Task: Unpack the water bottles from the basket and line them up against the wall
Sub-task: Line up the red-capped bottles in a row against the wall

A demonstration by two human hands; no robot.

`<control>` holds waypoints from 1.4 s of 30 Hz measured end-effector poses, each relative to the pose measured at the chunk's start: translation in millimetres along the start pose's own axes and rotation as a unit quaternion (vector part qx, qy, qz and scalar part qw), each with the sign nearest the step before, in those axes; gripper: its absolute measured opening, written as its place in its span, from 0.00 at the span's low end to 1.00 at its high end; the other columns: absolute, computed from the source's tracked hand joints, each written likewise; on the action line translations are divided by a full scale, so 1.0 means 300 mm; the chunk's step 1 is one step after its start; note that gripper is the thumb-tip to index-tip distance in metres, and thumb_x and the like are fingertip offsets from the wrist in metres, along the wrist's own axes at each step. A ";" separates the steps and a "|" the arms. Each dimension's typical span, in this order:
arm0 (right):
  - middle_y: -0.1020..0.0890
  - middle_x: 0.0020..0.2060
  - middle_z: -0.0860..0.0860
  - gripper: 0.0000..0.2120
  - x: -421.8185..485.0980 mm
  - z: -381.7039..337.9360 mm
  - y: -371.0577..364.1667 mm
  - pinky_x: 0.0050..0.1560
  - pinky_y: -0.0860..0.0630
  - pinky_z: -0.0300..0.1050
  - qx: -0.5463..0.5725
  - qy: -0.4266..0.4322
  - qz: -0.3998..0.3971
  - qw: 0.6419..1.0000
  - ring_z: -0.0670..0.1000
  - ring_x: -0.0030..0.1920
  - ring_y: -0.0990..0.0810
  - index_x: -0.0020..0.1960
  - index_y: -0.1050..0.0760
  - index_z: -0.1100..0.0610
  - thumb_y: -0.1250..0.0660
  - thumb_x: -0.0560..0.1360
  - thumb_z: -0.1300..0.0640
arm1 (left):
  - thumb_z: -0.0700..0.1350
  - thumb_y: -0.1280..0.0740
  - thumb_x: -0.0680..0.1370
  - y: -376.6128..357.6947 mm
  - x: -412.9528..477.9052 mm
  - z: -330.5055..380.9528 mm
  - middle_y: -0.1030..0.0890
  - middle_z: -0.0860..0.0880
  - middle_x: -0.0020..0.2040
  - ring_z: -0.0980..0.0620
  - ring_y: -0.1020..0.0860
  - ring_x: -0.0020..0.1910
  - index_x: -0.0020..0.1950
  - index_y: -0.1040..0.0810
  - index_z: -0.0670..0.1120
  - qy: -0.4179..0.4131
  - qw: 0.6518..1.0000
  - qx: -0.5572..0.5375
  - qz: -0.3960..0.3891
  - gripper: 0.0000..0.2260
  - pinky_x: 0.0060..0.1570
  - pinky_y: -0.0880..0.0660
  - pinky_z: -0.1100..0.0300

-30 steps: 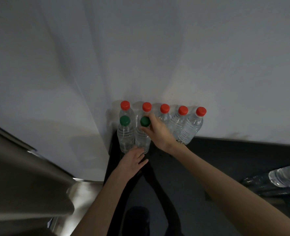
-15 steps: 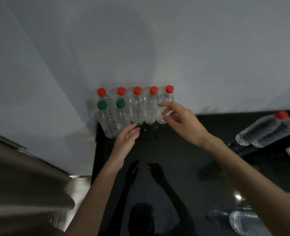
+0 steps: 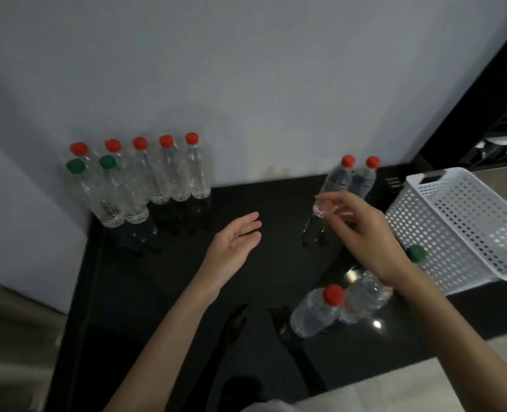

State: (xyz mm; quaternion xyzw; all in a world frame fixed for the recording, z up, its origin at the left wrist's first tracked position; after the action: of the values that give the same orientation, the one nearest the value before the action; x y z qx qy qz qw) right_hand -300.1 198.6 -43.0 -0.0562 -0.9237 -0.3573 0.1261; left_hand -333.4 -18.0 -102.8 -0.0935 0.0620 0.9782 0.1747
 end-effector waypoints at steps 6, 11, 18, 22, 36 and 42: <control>0.21 0.50 0.47 0.16 -0.231 0.185 0.189 0.55 0.23 0.43 -0.031 -0.016 0.011 0.999 0.44 0.52 0.22 0.62 0.26 0.48 0.34 0.77 0.62 | 0.51 0.35 0.78 -0.375 -0.130 -0.038 0.27 0.59 0.66 0.63 0.29 0.64 0.71 0.32 0.57 -0.035 0.993 0.099 -0.058 0.21 0.60 0.30 0.66; 0.25 0.56 0.47 0.15 -0.359 0.316 0.197 0.61 0.25 0.48 -0.044 -0.032 0.013 0.998 0.47 0.56 0.24 0.63 0.25 0.53 0.33 0.77 0.59 | 0.52 0.32 0.76 -0.523 -0.180 -0.101 0.30 0.56 0.69 0.61 0.33 0.67 0.74 0.39 0.58 -0.056 0.979 0.195 -0.025 0.29 0.67 0.34 0.60; 0.30 0.66 0.50 0.29 -0.440 0.404 0.057 0.61 0.33 0.38 -0.014 -0.067 0.000 0.998 0.44 0.65 0.31 0.73 0.39 0.49 0.31 0.76 0.59 | 0.45 0.28 0.74 -0.543 -0.180 -0.235 0.32 0.53 0.71 0.56 0.34 0.71 0.76 0.43 0.55 -0.028 0.977 0.198 0.071 0.35 0.71 0.35 0.53; 0.33 0.70 0.50 0.39 -0.446 0.449 0.007 0.68 0.33 0.43 0.005 -0.067 -0.021 0.997 0.40 0.67 0.36 0.75 0.45 0.43 0.29 0.73 0.62 | 0.45 0.25 0.70 -0.541 -0.171 -0.322 0.27 0.55 0.62 0.55 0.27 0.63 0.70 0.36 0.58 -0.002 0.976 0.195 0.098 0.33 0.64 0.28 0.55; 0.28 0.62 0.50 0.38 -0.449 0.469 -0.007 0.61 0.26 0.47 0.023 -0.061 -0.017 0.998 0.48 0.61 0.26 0.71 0.46 0.42 0.28 0.72 0.60 | 0.51 0.22 0.64 -0.510 -0.167 -0.319 0.23 0.59 0.48 0.56 0.22 0.50 0.61 0.31 0.54 -0.003 0.961 0.229 0.156 0.29 0.57 0.24 0.54; 0.26 0.60 0.50 0.41 -0.411 0.406 0.011 0.55 0.24 0.47 0.029 -0.029 -0.029 0.999 0.48 0.55 0.22 0.70 0.48 0.40 0.26 0.70 0.60 | 0.50 0.20 0.63 -0.439 -0.159 -0.262 0.21 0.58 0.49 0.57 0.21 0.51 0.62 0.29 0.53 -0.014 0.964 0.194 0.183 0.31 0.56 0.25 0.58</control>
State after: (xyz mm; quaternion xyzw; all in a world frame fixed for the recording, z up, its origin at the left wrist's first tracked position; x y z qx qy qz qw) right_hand -204.5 281.5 -161.4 -0.0357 -0.9383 -0.3320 0.0900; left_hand -230.3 76.7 -181.4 -0.0311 0.2646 0.9638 0.0081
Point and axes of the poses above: each hand's wrist, its own x-axis towards the middle knuckle, its own y-axis out of the back of the hand, z = x × y, the point moved 6 cm from there along x, towards the middle knuckle
